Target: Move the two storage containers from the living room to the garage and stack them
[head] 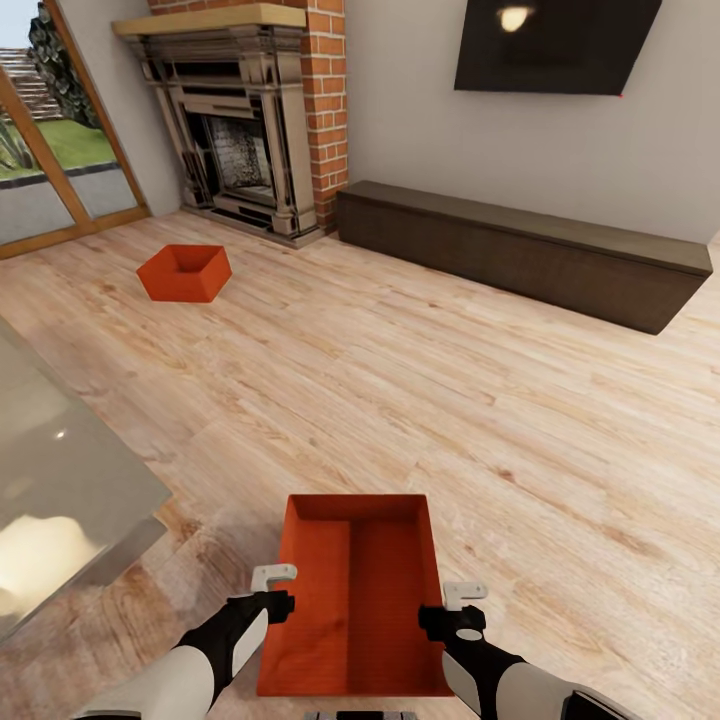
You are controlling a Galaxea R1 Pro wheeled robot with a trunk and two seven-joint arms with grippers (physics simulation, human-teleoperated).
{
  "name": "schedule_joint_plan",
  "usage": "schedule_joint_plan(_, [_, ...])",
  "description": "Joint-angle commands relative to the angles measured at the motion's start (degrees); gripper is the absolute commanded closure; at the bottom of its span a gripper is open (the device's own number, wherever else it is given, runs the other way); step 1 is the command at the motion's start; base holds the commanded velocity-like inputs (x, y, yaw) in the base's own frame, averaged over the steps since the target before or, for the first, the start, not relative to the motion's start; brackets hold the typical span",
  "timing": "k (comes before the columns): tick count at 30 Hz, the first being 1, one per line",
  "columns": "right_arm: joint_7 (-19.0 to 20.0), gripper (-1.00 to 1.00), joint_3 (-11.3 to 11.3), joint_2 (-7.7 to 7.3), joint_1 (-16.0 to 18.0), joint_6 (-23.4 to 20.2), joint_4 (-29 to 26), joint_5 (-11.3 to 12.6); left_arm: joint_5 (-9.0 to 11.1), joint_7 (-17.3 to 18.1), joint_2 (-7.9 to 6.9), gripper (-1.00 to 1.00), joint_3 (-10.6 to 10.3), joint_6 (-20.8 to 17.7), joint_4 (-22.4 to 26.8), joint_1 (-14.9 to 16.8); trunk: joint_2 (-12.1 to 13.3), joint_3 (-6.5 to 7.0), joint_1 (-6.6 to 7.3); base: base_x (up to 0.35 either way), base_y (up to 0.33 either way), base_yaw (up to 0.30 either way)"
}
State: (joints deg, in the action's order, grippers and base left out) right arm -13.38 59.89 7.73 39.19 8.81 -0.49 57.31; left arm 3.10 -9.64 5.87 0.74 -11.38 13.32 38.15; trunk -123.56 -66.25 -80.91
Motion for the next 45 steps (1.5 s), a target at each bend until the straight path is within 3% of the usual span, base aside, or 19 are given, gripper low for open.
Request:
schedule_joint_plan(1, [-0.19, -1.00, 0.49, 0.01, 0.01, 0.09, -0.03, 0.52, 0.33, -0.20, 0.02, -1.00, 0.05, -0.31, 0.13, 0.00, -0.43, -0.22, -0.22, 0.000, 0.000, 0.000])
schedule_joint_plan(14, [-0.16, -1.00, 0.49, 0.01, 0.01, 0.10, -0.03, 0.52, 0.33, -0.20, 0.02, -1.00, 0.05, -0.31, 0.13, 0.00, -5.64, -2.56, -3.07, 0.000, 0.000, 0.000])
schedule_joint_plan(24, [-0.16, -1.00, 0.49, 0.01, 0.01, 0.07, -0.03, 0.52, 0.33, -0.20, 0.01, -1.00, 0.05, -0.31, 0.13, 0.00, -5.64, -2.56, -3.07, 0.000, 0.000, 0.000])
schedule_joint_plan(31, [-0.16, -1.00, 0.49, 0.01, 0.01, 0.06, -0.03, 0.52, 0.33, -0.20, 0.02, -1.00, 0.07, -0.31, 0.13, 0.00, -8.45, -3.81, -4.61, 0.000, 0.000, 0.000])
schedule_joint_plan(45, [-0.16, -1.00, 0.49, 0.01, 0.01, 0.06, -0.03, 0.52, 0.42, -0.20, -0.06, -1.00, 0.14, -0.31, 0.13, 0.00, -8.85, -3.99, -4.83, 0.000, 0.000, 0.000])
